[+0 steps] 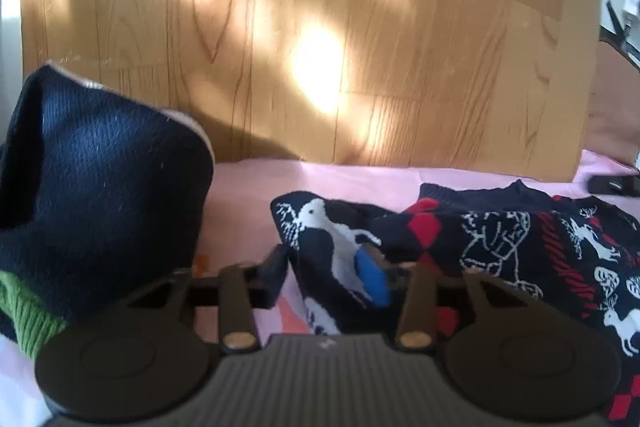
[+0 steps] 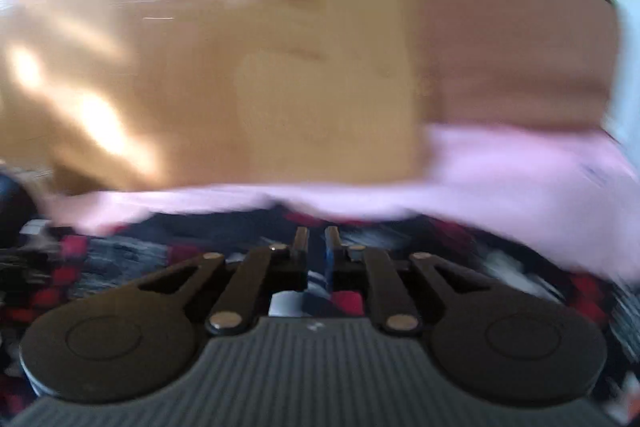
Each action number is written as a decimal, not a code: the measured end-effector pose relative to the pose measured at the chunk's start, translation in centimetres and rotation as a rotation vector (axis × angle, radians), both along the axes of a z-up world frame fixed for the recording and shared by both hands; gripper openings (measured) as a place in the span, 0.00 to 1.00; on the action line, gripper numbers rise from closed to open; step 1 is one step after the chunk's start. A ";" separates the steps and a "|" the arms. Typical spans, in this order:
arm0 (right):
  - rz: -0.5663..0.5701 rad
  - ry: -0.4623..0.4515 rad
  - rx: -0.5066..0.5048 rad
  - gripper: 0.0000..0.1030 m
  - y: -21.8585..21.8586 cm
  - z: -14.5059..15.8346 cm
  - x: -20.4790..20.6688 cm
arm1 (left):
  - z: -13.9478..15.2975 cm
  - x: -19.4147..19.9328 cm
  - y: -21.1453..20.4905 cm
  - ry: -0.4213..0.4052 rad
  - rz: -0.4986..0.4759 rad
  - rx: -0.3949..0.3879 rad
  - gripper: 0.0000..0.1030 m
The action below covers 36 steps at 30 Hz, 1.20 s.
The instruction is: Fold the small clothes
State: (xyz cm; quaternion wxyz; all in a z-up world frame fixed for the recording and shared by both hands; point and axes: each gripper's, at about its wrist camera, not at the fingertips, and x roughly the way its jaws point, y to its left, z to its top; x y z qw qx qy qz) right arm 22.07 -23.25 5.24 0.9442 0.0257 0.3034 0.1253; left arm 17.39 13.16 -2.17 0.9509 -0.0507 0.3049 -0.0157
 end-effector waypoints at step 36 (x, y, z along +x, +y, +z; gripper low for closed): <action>-0.102 0.110 -0.063 0.51 -8.9 -2.9 -1.9 | 0.5 0.3 1.6 0.042 -0.034 -0.084 0.56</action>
